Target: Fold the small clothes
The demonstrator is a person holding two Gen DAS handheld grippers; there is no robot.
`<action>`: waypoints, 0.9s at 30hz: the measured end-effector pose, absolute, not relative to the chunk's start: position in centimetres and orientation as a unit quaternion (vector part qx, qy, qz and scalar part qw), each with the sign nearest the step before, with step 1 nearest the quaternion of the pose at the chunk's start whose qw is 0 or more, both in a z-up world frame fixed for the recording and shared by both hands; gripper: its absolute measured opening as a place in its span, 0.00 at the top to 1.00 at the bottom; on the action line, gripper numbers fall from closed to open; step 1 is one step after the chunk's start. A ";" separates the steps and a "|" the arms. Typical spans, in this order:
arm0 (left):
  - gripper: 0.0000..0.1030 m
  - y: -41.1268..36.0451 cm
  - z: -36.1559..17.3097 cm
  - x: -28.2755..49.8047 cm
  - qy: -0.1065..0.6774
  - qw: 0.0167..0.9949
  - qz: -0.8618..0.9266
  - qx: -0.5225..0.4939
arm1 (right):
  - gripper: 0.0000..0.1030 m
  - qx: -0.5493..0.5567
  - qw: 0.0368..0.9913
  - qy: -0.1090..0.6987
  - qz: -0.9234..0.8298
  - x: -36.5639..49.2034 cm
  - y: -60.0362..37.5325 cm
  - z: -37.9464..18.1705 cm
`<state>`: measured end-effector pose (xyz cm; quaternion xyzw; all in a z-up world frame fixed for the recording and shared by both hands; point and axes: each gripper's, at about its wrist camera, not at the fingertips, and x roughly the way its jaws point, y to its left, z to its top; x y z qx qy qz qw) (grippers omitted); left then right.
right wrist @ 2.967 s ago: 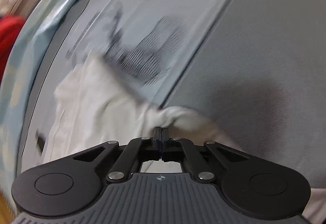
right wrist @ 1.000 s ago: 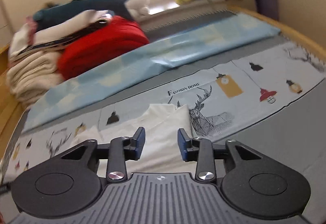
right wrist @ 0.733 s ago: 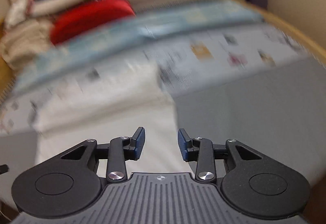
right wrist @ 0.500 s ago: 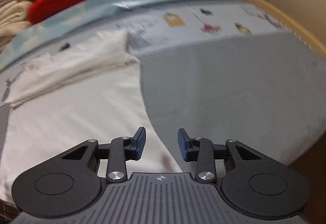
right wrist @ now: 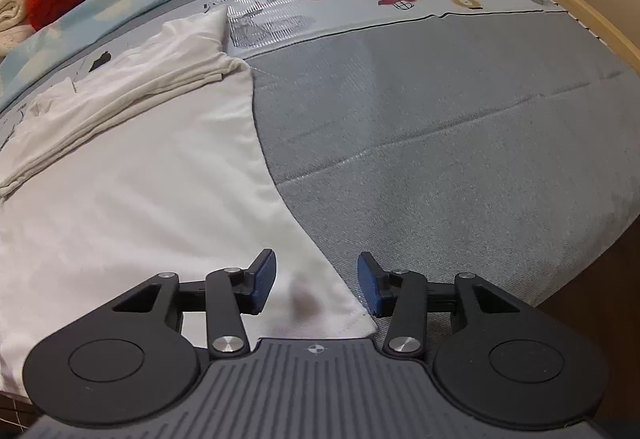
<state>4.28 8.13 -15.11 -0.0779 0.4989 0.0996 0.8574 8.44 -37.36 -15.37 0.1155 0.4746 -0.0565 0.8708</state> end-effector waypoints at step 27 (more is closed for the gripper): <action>0.41 9.5 -16.6 4.9 0.527 0.833 0.116 -0.124 | 0.54 0.110 0.858 0.498 -0.066 9.6 -38.1 -16.8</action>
